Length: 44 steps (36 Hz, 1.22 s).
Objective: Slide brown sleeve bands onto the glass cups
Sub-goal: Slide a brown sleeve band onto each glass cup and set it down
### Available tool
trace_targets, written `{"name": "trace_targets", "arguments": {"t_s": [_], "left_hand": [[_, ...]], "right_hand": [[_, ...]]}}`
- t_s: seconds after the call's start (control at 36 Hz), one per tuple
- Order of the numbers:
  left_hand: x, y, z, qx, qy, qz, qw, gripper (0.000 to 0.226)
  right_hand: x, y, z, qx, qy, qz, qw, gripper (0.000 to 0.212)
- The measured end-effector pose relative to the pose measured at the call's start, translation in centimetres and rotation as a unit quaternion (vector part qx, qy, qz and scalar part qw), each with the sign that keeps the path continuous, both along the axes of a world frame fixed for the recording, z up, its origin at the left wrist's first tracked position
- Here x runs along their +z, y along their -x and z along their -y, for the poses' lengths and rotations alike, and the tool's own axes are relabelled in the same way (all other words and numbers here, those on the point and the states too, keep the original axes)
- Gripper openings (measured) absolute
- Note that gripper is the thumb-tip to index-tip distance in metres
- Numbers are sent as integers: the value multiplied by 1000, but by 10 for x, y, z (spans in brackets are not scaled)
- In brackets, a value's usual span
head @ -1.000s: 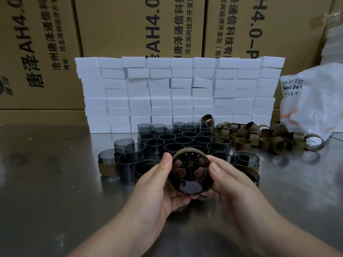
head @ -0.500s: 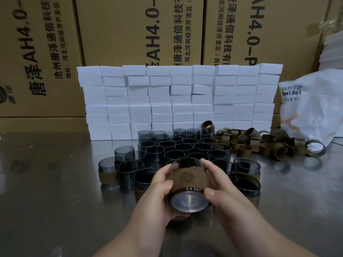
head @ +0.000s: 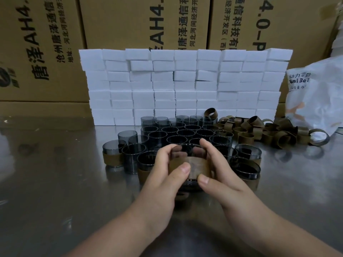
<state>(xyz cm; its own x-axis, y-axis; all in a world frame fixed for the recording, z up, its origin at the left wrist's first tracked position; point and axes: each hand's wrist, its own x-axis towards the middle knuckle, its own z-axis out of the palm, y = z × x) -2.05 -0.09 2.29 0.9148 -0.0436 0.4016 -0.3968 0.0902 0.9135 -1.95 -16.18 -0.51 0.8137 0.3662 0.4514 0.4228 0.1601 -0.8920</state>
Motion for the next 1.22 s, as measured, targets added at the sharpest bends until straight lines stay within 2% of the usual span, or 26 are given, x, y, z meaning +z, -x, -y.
{"name": "trace_targets", "arguments": {"t_s": [0.06,0.22,0.33,0.5,0.97,1.22], "left_hand": [[-3,3,-3,-18,-17,29,999,51],[-5,0,-3,12,-34,44,998,38],[-5,-1,-3,37,-60,60,996,33],[-7,-4,-5,62,-90,72,991,25],[-8,-9,-7,51,-73,75,993,11],[-7,-7,-7,50,-62,77,994,24]], "right_hand": [[18,-5,-18,1,40,33,999,60],[23,-4,-23,-7,65,26,998,54],[23,-2,-24,13,39,-5,999,54],[24,-2,-25,0,42,15,999,49],[27,0,-27,8,18,11,1000,44],[29,2,-27,4,23,-1,1000,41]]}}
